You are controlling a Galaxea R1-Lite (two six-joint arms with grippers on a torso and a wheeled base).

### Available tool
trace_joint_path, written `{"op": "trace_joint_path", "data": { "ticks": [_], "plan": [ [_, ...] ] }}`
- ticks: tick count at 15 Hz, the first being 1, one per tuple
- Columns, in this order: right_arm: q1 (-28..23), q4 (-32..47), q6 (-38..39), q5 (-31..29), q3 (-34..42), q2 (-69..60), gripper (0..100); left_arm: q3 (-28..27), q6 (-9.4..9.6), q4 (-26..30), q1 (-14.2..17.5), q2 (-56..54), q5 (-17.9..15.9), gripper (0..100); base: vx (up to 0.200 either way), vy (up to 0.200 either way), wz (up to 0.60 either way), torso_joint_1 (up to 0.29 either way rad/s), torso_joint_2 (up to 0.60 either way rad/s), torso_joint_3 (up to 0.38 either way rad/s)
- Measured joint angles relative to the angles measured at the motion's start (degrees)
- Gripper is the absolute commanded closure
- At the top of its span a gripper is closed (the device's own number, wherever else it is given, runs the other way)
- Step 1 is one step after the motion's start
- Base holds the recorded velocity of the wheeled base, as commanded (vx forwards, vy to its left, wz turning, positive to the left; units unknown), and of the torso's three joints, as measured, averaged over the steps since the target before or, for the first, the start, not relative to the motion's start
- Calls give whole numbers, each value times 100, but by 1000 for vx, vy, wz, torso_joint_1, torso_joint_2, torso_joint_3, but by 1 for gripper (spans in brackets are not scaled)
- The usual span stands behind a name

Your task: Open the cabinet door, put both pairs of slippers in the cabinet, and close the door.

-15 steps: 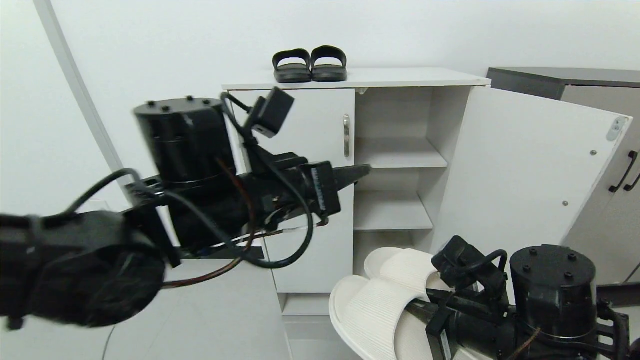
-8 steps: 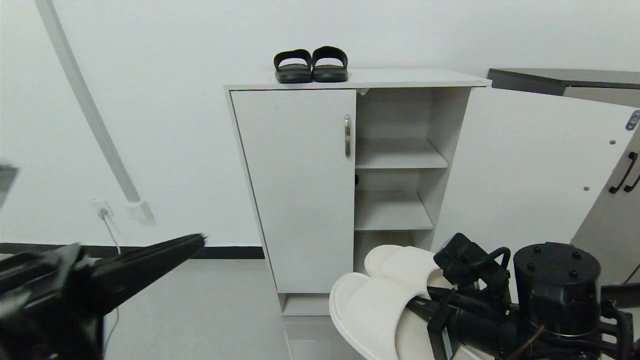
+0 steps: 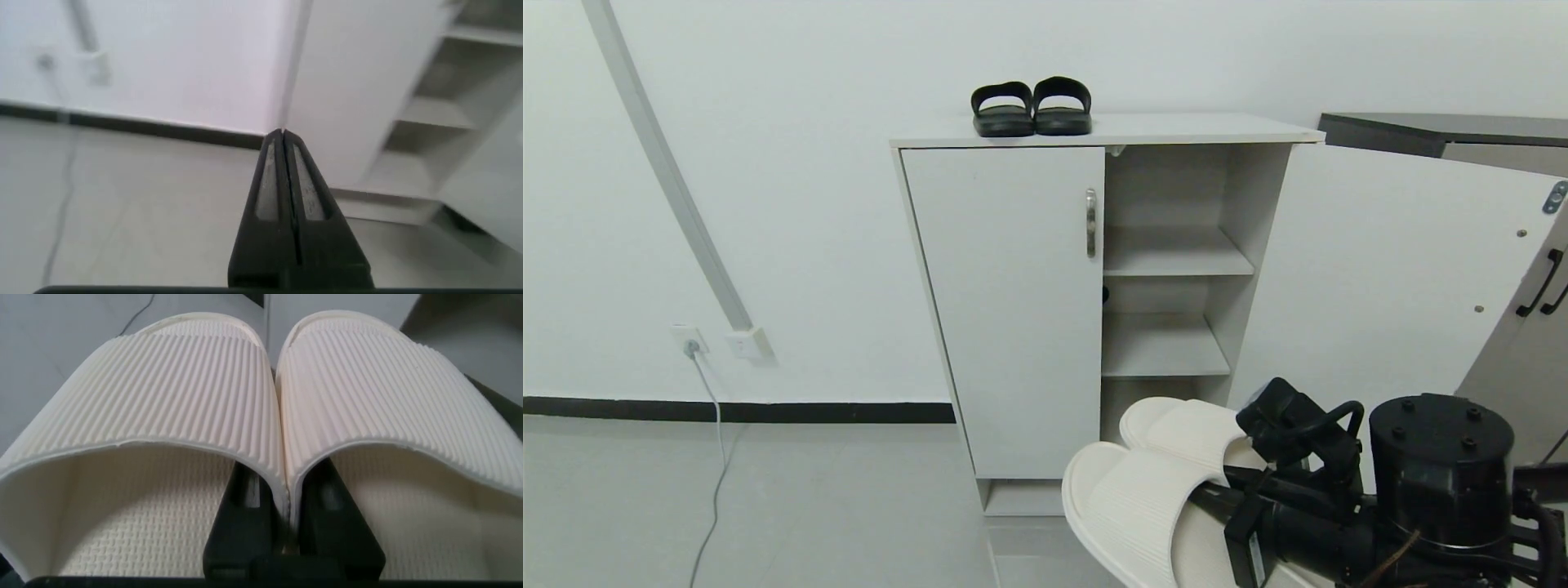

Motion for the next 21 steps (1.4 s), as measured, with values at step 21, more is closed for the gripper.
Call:
{"op": "trace_joint_path", "data": {
  "ticks": [21],
  "plan": [
    [639, -24, 1100, -2469, -402, 549, 100, 686, 667, 278, -110, -1615, -667, 100, 0, 0, 0, 0, 0, 0]
  ]
}}
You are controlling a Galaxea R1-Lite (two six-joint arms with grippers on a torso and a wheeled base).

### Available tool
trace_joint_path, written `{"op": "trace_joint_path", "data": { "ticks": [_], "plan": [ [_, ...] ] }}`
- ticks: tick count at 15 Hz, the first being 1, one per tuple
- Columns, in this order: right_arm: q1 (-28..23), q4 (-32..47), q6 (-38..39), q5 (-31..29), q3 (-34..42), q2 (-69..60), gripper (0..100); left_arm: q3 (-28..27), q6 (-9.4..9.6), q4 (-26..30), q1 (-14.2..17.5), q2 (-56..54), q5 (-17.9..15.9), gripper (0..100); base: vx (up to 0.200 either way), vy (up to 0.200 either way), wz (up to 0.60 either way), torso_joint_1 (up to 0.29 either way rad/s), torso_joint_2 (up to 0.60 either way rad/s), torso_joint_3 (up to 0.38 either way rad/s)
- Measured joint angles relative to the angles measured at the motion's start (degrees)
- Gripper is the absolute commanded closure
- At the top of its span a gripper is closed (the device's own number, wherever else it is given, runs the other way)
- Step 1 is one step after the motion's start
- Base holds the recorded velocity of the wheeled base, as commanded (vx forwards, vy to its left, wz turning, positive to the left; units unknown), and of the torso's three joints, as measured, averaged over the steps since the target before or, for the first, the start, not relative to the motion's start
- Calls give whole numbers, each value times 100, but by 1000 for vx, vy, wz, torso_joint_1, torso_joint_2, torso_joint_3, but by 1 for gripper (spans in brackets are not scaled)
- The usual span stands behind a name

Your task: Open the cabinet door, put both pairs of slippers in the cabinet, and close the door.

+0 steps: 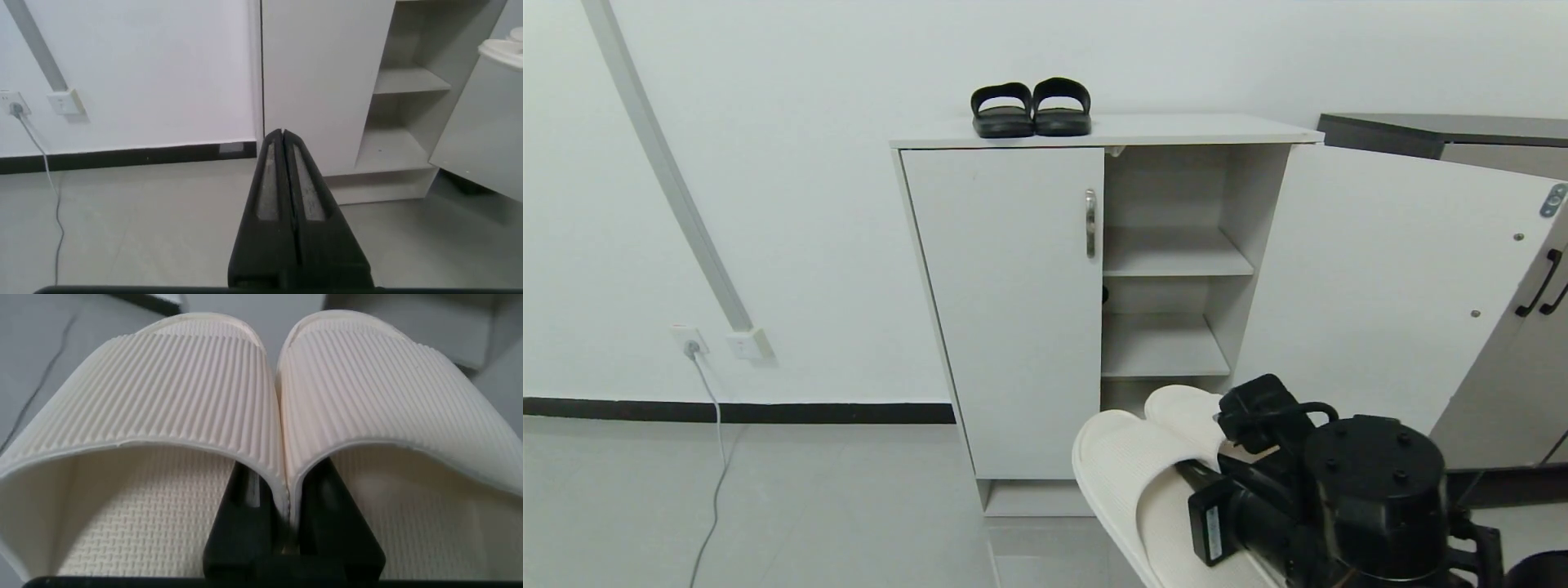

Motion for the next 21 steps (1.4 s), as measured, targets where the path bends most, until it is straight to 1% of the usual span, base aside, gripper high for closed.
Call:
{"op": "trace_joint_path", "data": {
  "ticks": [2, 4, 5, 6, 9, 14, 21],
  "plan": [
    [111, 2, 330, -803, -345, 457, 100, 0, -1, 0, -2, -5, 2, 100, 0, 0, 0, 0, 0, 0],
    [102, 2, 563, -1454, -720, 905, 100, 0, -1, 0, -2, -10, 2, 100, 0, 0, 0, 0, 0, 0],
    [59, 2, 691, -1774, -957, 1169, 100, 0, 0, 2, 0, -10, 2, 100, 0, 0, 0, 0, 0, 0],
    [15, 0, 801, -1947, -1141, 1386, 100, 0, -4, 0, 0, -10, 4, 100, 0, 0, 0, 0, 0, 0],
    [-51, 10, 847, -2024, -1357, 1751, 100, 0, -28, -4, -2, -10, 9, 100, 0, -200, 0, 2, 1, 2],
    [-129, 13, 847, -2029, -1420, 1985, 100, 0, -34, -1, 0, -7, 9, 100, 0, -200, 0, 4, 3, 1],
    [-171, -1, 836, -1852, -1563, 2339, 100, 0, -39, -4, 0, -10, 26, 100, 0, 0, 0, 0, 0, 0]
  ]
}}
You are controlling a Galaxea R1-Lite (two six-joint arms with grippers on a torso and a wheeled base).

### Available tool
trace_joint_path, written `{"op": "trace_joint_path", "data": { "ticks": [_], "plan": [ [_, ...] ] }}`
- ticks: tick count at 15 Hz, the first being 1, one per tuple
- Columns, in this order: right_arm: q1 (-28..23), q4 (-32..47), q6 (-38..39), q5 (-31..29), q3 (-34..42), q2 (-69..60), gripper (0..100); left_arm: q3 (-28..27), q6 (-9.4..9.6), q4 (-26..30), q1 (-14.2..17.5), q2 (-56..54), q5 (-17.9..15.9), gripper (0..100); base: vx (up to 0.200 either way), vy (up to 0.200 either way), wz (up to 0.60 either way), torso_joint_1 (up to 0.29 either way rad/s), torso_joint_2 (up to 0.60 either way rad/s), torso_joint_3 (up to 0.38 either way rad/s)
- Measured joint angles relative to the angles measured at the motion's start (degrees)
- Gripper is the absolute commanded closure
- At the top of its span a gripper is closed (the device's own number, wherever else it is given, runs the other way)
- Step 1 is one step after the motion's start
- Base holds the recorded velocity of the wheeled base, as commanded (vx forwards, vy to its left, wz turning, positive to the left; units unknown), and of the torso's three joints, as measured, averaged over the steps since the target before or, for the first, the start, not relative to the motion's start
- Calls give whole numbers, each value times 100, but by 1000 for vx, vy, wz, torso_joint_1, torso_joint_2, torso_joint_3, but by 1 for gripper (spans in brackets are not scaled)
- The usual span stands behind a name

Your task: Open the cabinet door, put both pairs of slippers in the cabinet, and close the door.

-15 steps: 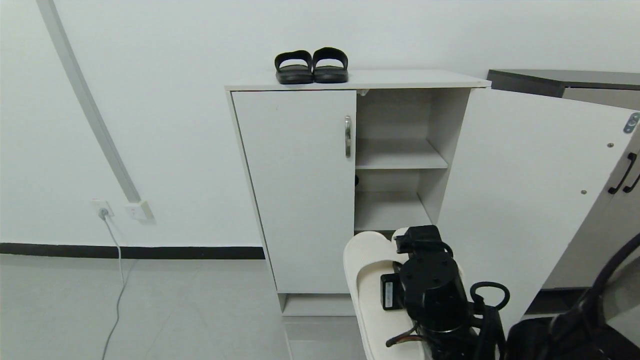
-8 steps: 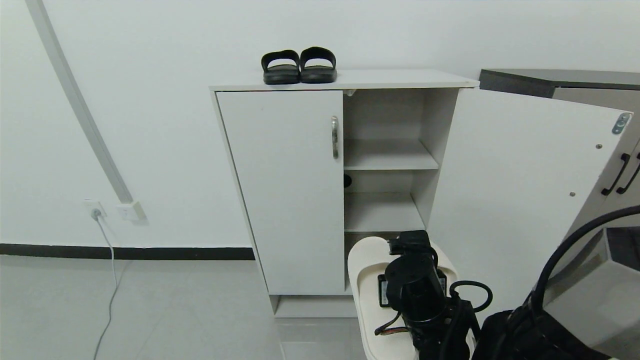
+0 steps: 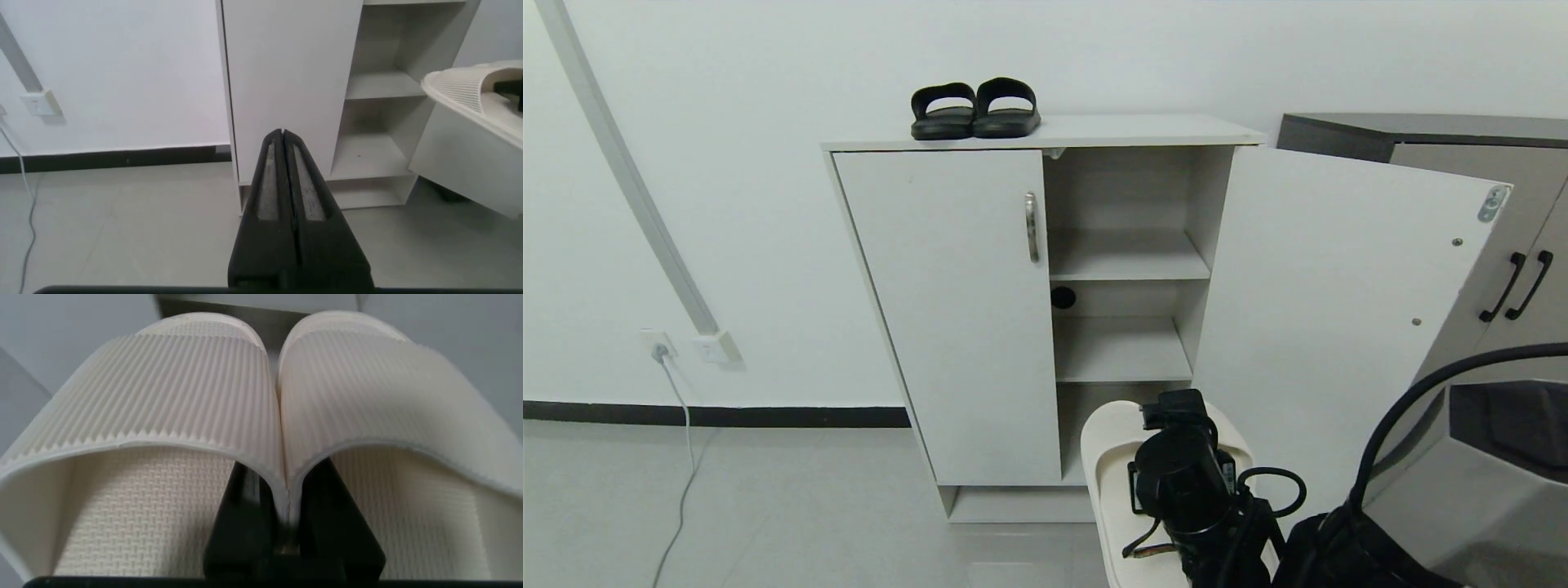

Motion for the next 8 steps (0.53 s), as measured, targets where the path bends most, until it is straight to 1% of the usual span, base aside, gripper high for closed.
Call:
{"op": "trace_joint_path", "data": {
  "ticks": [8],
  "plan": [
    [-38, -271, -46, 74, -221, 436, 100, 0, -2, 0, 0, 0, 0, 100, 0, 0, 0, 0, 0, 0]
  ]
}}
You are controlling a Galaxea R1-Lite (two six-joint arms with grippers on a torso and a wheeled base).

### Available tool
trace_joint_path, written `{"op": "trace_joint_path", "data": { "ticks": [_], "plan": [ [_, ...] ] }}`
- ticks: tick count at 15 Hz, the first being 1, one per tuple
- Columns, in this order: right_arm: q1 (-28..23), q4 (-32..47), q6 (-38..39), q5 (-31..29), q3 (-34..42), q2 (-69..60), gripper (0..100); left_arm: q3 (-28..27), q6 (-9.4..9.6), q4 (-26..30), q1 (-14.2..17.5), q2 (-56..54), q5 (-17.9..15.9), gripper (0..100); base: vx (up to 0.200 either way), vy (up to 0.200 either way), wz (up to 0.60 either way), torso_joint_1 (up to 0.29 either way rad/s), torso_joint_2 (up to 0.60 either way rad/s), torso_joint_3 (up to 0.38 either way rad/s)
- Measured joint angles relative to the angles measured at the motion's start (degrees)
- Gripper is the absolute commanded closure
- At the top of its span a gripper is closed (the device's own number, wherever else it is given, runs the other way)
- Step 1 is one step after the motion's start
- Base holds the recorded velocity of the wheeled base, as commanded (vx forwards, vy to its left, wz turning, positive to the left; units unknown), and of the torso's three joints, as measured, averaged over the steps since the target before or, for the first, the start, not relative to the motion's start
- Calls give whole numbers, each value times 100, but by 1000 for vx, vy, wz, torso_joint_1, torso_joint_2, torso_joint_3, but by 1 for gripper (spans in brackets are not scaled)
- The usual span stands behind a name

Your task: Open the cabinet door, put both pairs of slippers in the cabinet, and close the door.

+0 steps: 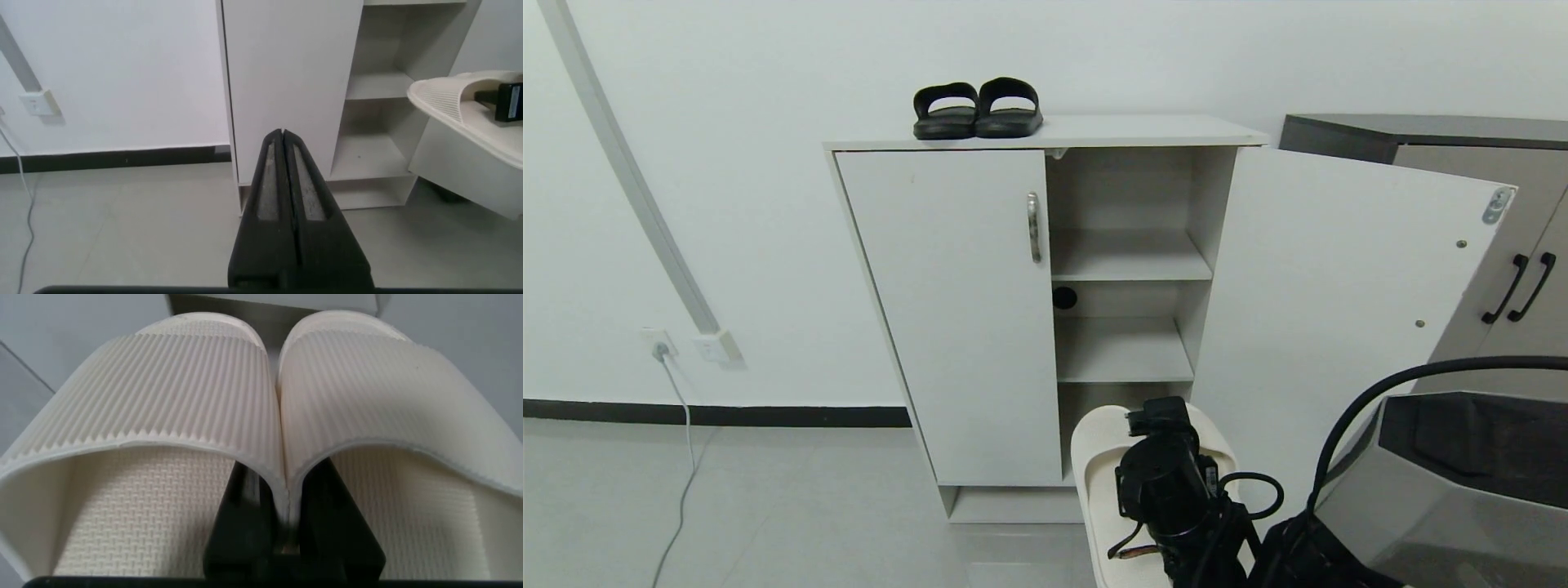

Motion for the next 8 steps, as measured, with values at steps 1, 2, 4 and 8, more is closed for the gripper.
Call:
{"op": "trace_joint_path", "data": {
  "ticks": [1, 2, 4, 8],
  "plan": [
    [-11, -2, -2, -2, -6, 27, 100, 0, 0, 0, 0, 0, 0, 100, 0, 0, 0, 0, 0, 0],
    [5, -7, -2, 0, -15, 44, 100, 0, 0, 0, -2, 0, 0, 100, 0, 0, 0, 0, 0, 0],
    [5, -9, 0, 2, -22, 83, 100, 0, 2, 0, 0, 2, 0, 100, 0, 0, 0, 0, 0, 0],
    [2, -7, 6, 2, -34, 146, 100, 0, 0, 0, 0, 2, 0, 100, 0, 0, 0, 0, 0, 0]
  ]
}}
